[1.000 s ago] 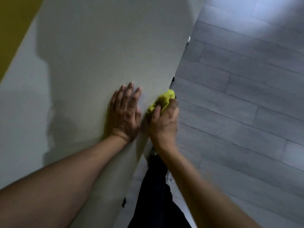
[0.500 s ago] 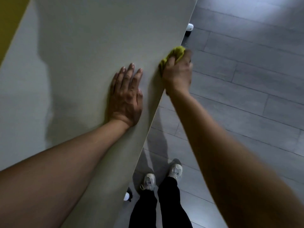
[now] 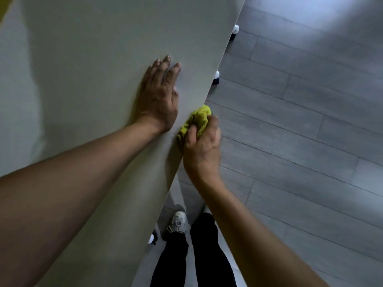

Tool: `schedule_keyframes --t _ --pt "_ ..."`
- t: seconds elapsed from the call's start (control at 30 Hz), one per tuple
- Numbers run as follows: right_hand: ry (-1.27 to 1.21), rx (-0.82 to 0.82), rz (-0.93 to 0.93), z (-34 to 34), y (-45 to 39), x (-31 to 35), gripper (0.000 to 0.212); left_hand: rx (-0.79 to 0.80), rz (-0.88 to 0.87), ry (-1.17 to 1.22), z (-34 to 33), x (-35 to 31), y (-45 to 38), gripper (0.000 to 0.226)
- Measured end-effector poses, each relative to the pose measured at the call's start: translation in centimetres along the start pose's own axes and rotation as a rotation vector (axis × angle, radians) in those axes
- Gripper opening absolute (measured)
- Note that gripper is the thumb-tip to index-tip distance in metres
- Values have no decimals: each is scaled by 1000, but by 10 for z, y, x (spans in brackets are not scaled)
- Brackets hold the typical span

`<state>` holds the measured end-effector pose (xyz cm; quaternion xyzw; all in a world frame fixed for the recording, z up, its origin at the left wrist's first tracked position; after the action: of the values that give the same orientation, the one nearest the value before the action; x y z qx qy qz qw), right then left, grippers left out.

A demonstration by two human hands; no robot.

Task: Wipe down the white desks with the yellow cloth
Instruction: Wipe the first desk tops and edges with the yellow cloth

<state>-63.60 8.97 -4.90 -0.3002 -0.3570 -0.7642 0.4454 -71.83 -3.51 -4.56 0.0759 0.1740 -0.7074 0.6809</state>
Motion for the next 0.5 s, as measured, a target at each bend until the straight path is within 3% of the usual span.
schedule_keyframes --t 0.33,0.5 --pt "39 -119 -73 -3 -113 50 39 101 -94 -84 41 25 167 59" --pt "43 -110 -72 -1 -126 51 42 68 -83 -86 46 33 188 60"
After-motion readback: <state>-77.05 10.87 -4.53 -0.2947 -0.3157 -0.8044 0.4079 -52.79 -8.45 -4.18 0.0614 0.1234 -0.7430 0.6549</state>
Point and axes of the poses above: each hand's wrist, its own y-axis away from the middle knuckle, its own z-axis out of the back of the hand, x = y × z, the point moved 2 cm from there along -y, towards the middle knuckle, and after that the axes turned 9 degrees about -x, right-handed, at the moved point
